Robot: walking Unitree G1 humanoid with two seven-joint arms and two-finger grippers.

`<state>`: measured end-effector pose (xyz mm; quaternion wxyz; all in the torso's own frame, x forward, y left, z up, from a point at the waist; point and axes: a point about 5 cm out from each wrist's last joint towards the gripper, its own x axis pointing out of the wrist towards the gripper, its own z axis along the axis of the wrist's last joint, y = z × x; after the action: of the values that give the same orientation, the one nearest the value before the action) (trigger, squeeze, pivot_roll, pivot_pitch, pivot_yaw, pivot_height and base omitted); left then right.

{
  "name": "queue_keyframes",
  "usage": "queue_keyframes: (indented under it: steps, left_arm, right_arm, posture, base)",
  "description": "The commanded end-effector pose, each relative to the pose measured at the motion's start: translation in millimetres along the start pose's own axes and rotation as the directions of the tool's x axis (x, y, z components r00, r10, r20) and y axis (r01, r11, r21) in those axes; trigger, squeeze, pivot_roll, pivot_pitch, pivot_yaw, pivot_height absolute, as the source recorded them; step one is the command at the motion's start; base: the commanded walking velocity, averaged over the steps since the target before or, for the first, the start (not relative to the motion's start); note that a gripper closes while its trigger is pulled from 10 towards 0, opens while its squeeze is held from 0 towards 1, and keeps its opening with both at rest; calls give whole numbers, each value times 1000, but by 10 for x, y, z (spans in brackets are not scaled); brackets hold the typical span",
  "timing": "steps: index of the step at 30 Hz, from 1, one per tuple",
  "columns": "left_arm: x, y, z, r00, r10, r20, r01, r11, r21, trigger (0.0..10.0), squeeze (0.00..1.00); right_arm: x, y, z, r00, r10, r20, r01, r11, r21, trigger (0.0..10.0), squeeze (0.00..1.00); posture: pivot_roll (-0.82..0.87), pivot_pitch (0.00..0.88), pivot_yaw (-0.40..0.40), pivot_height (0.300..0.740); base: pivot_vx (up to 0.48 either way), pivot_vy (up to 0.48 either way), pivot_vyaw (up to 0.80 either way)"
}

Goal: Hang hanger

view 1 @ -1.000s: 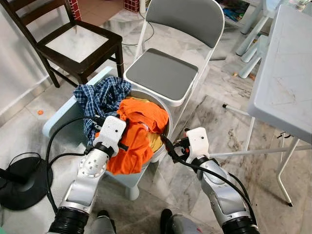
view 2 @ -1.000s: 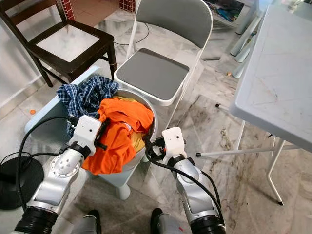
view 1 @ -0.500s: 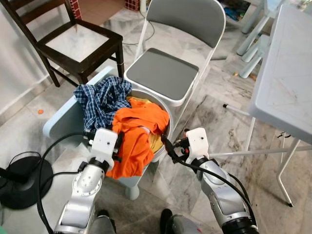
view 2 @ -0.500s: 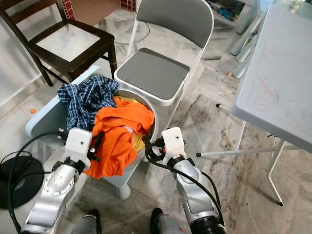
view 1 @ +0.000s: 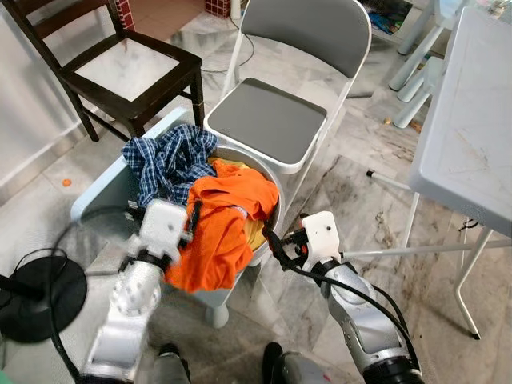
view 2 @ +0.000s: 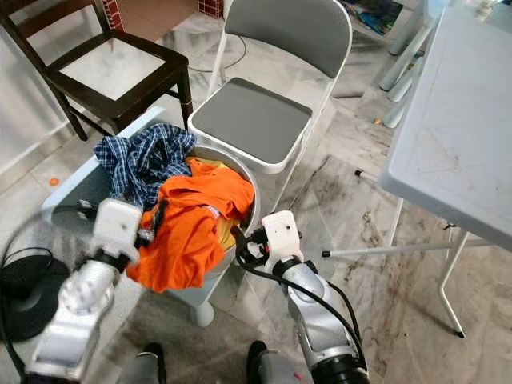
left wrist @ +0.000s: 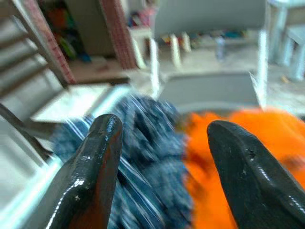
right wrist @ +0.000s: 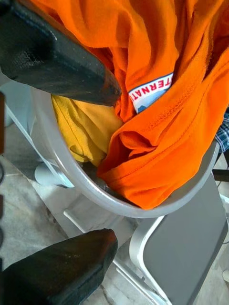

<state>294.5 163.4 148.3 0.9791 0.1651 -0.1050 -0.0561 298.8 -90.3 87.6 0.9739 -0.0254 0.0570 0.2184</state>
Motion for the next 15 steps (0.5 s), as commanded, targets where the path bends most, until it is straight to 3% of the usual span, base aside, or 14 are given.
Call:
queue_keyframes:
  steps: [1,5,8,15]
  left_arm:
    - [16,-16,-62,1000,-12,-25,12,1000,-15,10000,1000]
    - [144,25,-101,999,-10,-53,7,999,-51,10000,1000]
    - [279,-52,-176,990,-70,-121,49,985,-168,10000,1000]
    - [382,-267,-236,969,-186,-163,148,964,-220,10000,1000]
  right_arm:
    - [-42,-20,-70,1000,-8,-24,8,1000,-3,10000,0]
    - [-48,-22,-70,1000,-11,-22,11,1000,-4,10000,0]
    - [-54,-17,-72,1000,-12,-24,11,1000,-7,10000,0]
    - [-64,-17,-71,1000,-18,-24,17,1000,-12,10000,0]
  posture:
    - [155,291,-123,740]
    - [151,293,-121,740]
    - [139,295,-122,740]
    - [125,297,-116,740]
  base:
    - [0,0,0]
    - [0,0,0]
    - [0,0,0]
    - [0,0,0]
